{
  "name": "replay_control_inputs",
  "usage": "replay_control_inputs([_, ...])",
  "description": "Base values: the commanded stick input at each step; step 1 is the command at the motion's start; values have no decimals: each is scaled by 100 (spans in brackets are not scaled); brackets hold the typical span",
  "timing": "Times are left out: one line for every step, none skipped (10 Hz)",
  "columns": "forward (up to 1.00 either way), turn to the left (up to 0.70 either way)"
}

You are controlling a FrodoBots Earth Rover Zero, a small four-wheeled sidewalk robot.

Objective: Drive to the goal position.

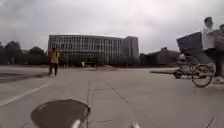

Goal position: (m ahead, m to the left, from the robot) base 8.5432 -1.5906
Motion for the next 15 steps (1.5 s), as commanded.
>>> replay_control_inputs([85,-17])
replay_control_inputs([85,-27])
replay_control_inputs([85,-33])
replay_control_inputs([85,-34])
replay_control_inputs([85,-34])
replay_control_inputs([85,-33])
replay_control_inputs([85,-20])
replay_control_inputs([85,0])
replay_control_inputs([85,0])
replay_control_inputs([85,0])
replay_control_inputs([85,0])
replay_control_inputs([85,0])
replay_control_inputs([85,0])
replay_control_inputs([85,0])
replay_control_inputs([85,0])
